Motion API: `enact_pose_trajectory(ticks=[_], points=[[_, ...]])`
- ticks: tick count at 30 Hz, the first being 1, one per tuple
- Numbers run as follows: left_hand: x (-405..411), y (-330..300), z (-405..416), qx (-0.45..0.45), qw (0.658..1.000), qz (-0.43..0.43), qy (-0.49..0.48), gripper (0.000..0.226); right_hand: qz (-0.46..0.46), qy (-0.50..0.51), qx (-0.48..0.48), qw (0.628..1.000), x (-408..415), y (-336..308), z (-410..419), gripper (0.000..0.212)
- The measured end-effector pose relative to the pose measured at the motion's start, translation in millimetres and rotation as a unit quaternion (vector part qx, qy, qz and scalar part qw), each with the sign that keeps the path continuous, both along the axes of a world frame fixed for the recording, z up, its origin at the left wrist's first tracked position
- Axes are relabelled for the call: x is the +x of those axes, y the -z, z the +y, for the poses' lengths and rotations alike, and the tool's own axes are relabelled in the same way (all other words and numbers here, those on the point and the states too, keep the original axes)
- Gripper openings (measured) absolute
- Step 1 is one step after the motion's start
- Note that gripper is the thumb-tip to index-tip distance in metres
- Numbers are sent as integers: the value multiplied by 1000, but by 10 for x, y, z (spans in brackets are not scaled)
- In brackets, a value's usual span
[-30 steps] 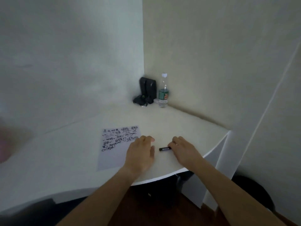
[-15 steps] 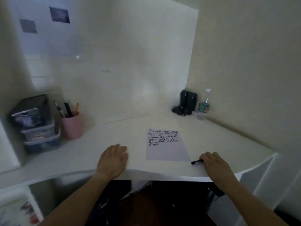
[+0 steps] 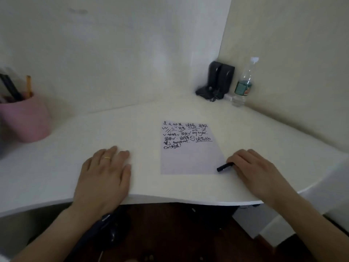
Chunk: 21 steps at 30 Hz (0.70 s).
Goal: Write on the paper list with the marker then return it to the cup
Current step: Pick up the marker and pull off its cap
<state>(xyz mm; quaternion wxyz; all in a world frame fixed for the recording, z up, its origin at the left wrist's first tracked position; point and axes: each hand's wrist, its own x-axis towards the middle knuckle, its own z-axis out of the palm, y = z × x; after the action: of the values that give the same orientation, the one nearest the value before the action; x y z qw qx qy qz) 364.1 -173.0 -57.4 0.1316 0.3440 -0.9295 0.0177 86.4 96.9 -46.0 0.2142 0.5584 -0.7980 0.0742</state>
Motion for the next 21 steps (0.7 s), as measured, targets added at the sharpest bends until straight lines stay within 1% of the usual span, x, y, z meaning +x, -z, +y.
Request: enact_pose_trajectory(ticks=[2,3,4,6,7,9,12,14,17,18,20,21], points=[[-110,-101,-81,1,1000,-24,8,53,15,-13,-32,999,66,-85,-145,21],[-205,-160,-129,7,999,-27,17,53,5,-21,-67,998,116,-141,-252,16],[-318,-224,-169,16,999,-14,31,54,-21,-31,-113,993,175,-210,-387,13],[-616,-342,-259,33,996,40,73,53,-129,-46,-217,966,267,-362,-752,11],[-783,-381,-301,41,992,68,101,49,-199,-55,-259,944,289,-425,-946,11],[-1119,-440,-398,53,979,119,156,39,-316,-67,-306,896,250,-510,-1324,12],[-1493,-526,-545,81,954,179,225,33,-458,-52,-324,826,84,-607,-1736,15],[-1596,-504,-609,109,934,224,255,30,-545,-52,-340,764,-23,-598,-1879,14],[-1603,-390,-641,189,892,322,254,17,-642,-48,-352,680,-130,-423,-1943,19],[-1603,-366,-648,210,882,345,245,15,-677,-53,-351,645,-161,-349,-1946,23],[-1663,-313,-710,239,864,376,236,17,-740,-72,-354,567,-246,-254,-1953,29],[-1687,-303,-738,254,856,386,232,19,-758,-85,-353,541,-271,-241,-1953,28]])
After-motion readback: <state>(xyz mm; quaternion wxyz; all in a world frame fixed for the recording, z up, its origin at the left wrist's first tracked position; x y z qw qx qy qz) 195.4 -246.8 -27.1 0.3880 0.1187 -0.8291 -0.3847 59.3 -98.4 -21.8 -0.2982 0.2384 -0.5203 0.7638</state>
